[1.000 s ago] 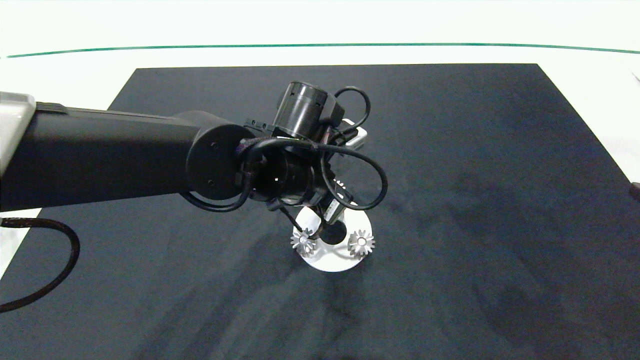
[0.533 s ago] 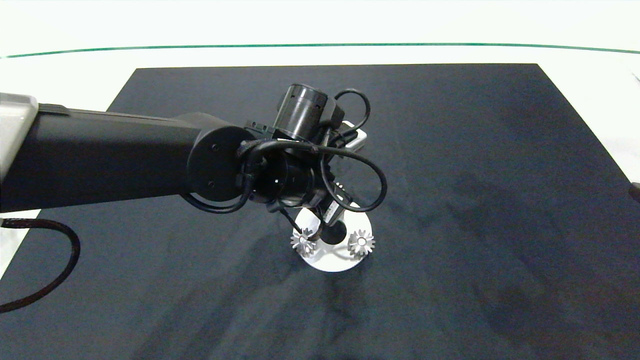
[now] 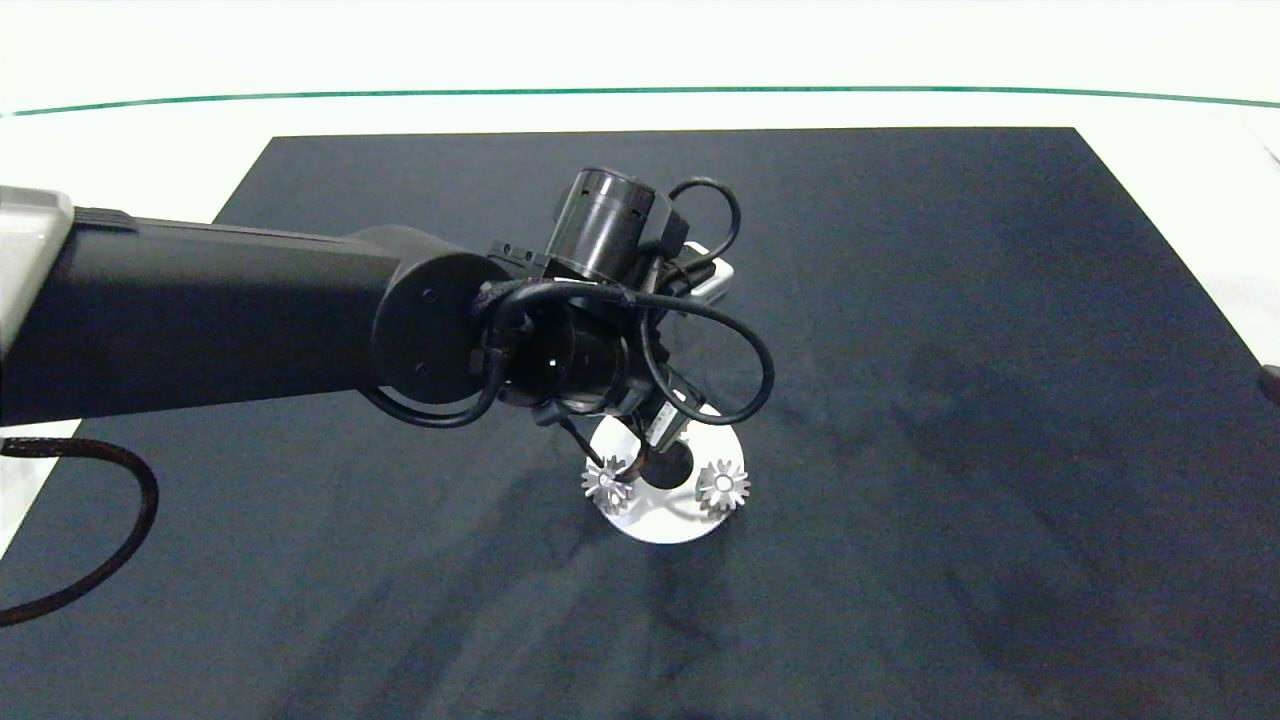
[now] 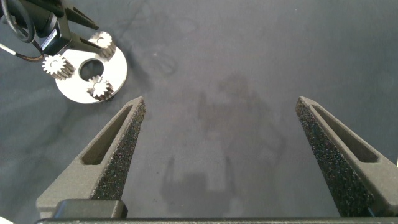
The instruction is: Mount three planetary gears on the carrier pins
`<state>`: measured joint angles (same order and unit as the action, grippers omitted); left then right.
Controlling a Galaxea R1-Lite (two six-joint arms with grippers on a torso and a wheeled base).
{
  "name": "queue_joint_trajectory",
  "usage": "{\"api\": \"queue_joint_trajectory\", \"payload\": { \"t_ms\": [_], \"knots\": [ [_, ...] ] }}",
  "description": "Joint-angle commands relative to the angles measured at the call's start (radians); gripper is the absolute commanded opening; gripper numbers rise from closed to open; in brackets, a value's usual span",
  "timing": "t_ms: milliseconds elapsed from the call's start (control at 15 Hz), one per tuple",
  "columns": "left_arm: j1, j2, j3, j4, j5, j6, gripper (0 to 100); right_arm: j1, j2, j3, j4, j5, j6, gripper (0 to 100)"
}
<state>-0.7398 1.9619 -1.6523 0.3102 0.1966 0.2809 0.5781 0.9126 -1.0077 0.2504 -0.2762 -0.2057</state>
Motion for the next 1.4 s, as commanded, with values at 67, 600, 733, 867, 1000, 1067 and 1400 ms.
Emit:
{"api": "queue_joint_trajectory", "payload": {
  "t_ms": [67, 600, 733, 867, 1000, 1067, 1400],
  "knots": [
    [-0.001, 0.000, 0.000, 0.001, 0.001, 0.001, 100, 0.000, 0.000, -0.002, 0.001, -0.001, -0.001, 100],
    [0.138, -0.235, 0.174, 0.004, 0.001, -0.011, 100, -0.001, 0.006, 0.004, 0.003, -0.001, 0.000, 100],
    [0.224, -0.340, 0.284, 0.001, 0.001, -0.011, 100, -0.011, 0.009, 0.014, 0.003, -0.003, 0.002, 100],
    [0.329, -0.465, 0.396, -0.005, -0.003, -0.019, 100, -0.053, 0.011, 0.035, 0.003, -0.003, 0.005, 100],
    [0.431, -0.586, 0.514, -0.016, -0.003, -0.023, 100, -0.149, 0.005, 0.086, 0.003, 0.000, 0.006, 100],
    [0.476, -0.647, 0.574, -0.034, -0.003, -0.040, 100, -0.208, -0.008, 0.142, 0.001, 0.000, 0.006, 100],
    [0.611, -0.908, 0.695, -0.057, 0.003, -0.101, 100, -0.414, -0.121, 0.248, -0.007, -0.005, 0.005, 100]
  ]
}}
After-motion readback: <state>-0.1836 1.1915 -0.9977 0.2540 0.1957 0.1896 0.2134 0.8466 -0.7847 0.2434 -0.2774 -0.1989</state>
